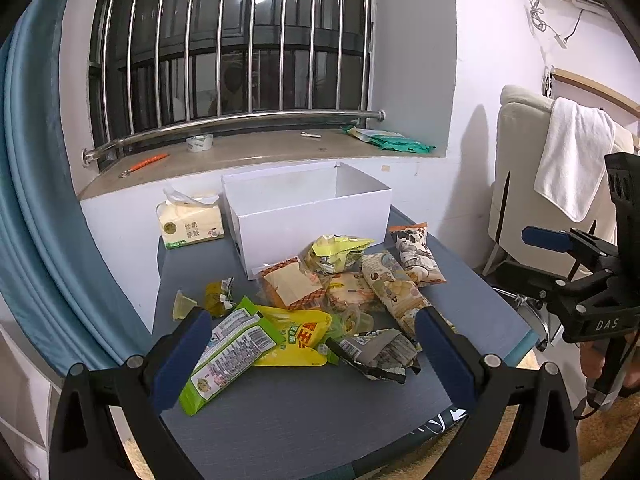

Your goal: Organize snacks

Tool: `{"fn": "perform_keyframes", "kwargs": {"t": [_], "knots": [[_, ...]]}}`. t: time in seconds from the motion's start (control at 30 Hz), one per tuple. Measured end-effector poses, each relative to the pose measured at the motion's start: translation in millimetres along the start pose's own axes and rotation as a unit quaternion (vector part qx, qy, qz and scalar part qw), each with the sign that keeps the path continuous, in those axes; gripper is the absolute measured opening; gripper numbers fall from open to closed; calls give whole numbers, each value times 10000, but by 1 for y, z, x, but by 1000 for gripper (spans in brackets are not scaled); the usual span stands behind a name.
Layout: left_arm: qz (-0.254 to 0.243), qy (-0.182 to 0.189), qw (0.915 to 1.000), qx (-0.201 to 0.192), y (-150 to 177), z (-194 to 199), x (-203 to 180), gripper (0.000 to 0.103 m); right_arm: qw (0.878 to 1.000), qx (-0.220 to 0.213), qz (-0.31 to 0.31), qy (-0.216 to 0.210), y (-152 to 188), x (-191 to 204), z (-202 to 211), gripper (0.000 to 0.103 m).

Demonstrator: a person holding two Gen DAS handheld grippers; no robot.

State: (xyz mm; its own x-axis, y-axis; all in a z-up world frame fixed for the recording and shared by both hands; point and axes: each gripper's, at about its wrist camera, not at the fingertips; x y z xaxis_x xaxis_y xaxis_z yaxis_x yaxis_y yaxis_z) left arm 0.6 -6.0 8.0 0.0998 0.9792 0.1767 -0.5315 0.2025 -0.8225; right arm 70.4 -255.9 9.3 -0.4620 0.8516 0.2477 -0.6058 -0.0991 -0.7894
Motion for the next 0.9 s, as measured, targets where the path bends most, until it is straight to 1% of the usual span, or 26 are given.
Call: {"fn": "perform_keyframes", "kwargs": {"t": [0.9], "knots": [[-5,18,10000,-7,0,1,1,103,10000,69,-44,17,2,-2,-1,103]]}}
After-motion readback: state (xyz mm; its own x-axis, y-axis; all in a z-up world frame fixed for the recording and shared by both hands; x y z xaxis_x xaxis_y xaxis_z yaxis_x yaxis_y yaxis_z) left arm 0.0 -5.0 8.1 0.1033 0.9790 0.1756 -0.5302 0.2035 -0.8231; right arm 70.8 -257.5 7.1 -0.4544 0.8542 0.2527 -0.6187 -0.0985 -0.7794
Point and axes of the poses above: each gripper's, at about its wrist camera, not at the fingertips, and z roughly against the way its jaws point, x to its left, y to its underside, and after that the axes turned 15 degrees about -z, right-handed
